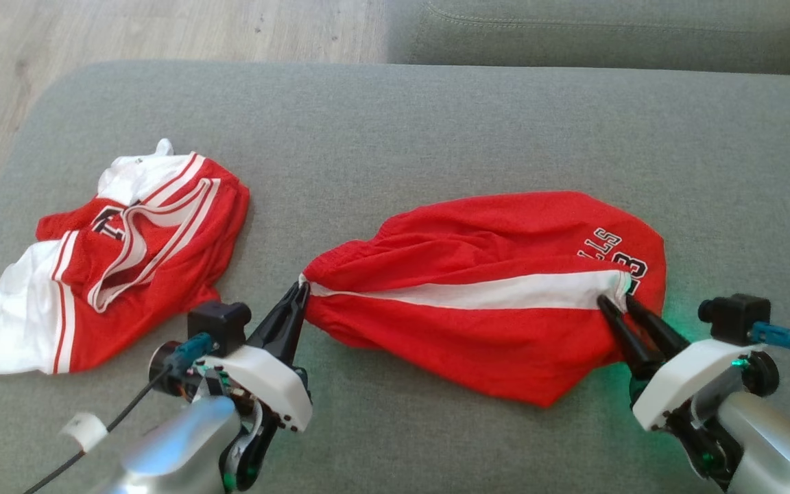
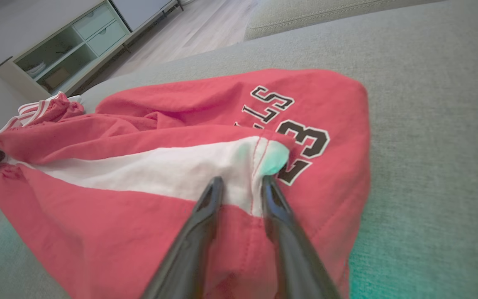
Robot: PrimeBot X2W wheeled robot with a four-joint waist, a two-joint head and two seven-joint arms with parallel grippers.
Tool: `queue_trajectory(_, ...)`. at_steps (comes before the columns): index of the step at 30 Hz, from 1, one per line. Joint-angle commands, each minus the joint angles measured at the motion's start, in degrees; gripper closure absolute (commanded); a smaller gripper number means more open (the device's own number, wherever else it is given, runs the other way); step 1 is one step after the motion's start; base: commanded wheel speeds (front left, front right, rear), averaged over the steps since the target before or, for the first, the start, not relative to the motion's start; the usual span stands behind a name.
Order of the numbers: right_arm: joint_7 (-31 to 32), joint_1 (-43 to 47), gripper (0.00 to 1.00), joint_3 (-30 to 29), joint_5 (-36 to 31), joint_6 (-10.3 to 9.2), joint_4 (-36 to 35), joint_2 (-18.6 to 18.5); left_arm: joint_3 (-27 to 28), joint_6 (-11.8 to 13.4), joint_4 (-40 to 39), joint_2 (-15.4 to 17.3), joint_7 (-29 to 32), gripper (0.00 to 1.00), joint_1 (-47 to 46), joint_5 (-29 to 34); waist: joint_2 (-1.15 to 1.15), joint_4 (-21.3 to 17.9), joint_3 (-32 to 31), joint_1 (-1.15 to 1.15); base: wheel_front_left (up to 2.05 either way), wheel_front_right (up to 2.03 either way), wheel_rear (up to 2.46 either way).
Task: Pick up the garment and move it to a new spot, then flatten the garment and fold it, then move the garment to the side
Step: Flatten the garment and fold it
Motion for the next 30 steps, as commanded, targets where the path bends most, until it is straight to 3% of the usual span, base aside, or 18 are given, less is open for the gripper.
queue_trajectory(1, -0.85, -1.38, 0.64, 0.99, 0.44, 0.43, -0.56, -1.34, 2.77, -0.1, -0.52, 0.97, -0.73, 1.0, -0.94, 0.4, 0.0, -0.01, -0.11, 0.0, 0.0, 0.0, 0.0)
queue_trajectory(2, -1.02, -1.58, 1.0, 1.7, 0.54, 0.43, -0.23, -1.43, 2.9, -0.16, -0.36, 0.89, -0.73, 1.0, -0.87, 0.49, 0.0, -0.01, -0.17, 0.0, 0.0, 0.0, 0.0)
queue_trajectory(11, -3.61, -2.84, 1.0, 3.62, 1.45, 0.43, 0.63, -2.35, 4.67, -0.58, -0.01, 0.76, -0.73, 1.0, -0.19, 1.93, 0.0, -0.81, -1.42, 0.0, 0.0, 0.0, 0.0)
queue_trajectory(20, -3.93, -5.21, 1.0, -7.53, -2.65, 0.43, -6.96, -6.07, 7.72, 0.36, -4.39, 2.06, -0.17, 1.0, -6.32, 4.29, 0.0, -3.98, -0.81, 0.0, 0.0, 0.0, 0.0)
queue_trajectory(24, -3.94, -9.45, 1.0, -16.04, -7.27, 0.43, -11.43, -7.63, 8.48, 0.21, -7.17, 2.52, 2.61, 1.0, -15.57, 6.56, 0.0, -6.35, 1.8, 0.0, 0.0, 0.0, 0.0)
queue_trajectory(30, -3.94, -22.56, 1.0, -21.7, -13.44, 0.43, -13.67, -11.63, 9.88, -1.92, -8.55, 1.28, 7.82, 1.0, -34.11, 10.27, 0.0, -8.93, 8.43, 0.0, 0.0, 0.0, 0.0)
